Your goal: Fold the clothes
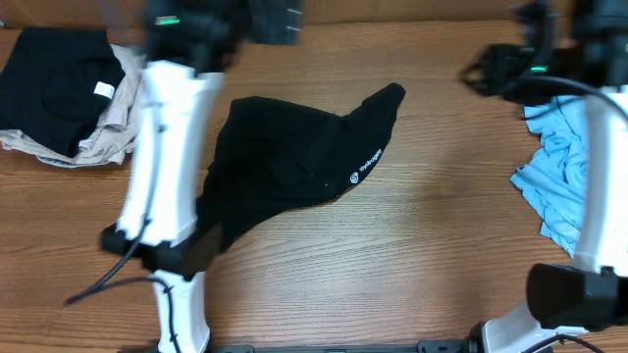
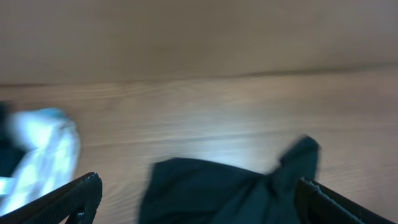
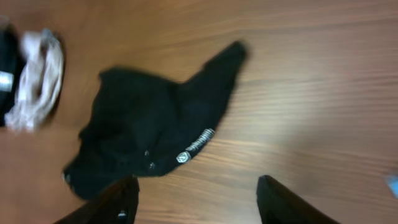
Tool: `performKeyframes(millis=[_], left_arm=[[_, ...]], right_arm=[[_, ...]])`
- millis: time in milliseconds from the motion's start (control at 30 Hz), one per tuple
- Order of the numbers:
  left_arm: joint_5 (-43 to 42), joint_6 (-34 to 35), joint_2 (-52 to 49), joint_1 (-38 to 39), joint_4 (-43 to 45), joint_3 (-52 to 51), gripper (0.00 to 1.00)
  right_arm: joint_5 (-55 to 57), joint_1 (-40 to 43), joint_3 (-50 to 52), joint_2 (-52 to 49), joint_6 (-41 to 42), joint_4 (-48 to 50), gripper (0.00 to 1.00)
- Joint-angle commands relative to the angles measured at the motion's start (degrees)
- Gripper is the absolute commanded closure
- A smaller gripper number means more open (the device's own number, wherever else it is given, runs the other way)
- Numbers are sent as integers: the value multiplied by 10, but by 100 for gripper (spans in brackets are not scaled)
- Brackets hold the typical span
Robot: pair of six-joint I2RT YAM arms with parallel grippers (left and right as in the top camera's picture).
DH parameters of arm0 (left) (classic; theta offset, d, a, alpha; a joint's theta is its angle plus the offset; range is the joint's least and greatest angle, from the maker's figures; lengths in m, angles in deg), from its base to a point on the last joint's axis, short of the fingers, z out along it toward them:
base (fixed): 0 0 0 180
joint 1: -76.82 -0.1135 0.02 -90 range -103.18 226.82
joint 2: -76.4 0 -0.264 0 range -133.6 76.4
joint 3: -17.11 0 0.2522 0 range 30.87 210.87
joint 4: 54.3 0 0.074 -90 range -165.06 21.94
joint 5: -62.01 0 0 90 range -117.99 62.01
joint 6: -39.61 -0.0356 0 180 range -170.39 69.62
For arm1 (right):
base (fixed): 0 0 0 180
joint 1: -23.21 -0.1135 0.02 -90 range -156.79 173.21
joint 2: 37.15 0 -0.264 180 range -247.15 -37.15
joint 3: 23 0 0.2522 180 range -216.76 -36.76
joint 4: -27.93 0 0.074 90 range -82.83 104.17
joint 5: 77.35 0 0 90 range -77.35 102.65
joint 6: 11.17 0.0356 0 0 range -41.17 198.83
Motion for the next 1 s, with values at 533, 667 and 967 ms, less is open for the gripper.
performKeyframes(millis=[533,667,967], left_arm=[[-3,-25,6,-97,-73,-3,0],[4,-27,6,-97,-75,-3,0],[16,-33,6,-97,-75,-3,0]], right_arm=[[39,-364,236,-150,144,433,20],[60,-404,235,-152,128,422,20],[120,-425,236,-203,131,392,33]])
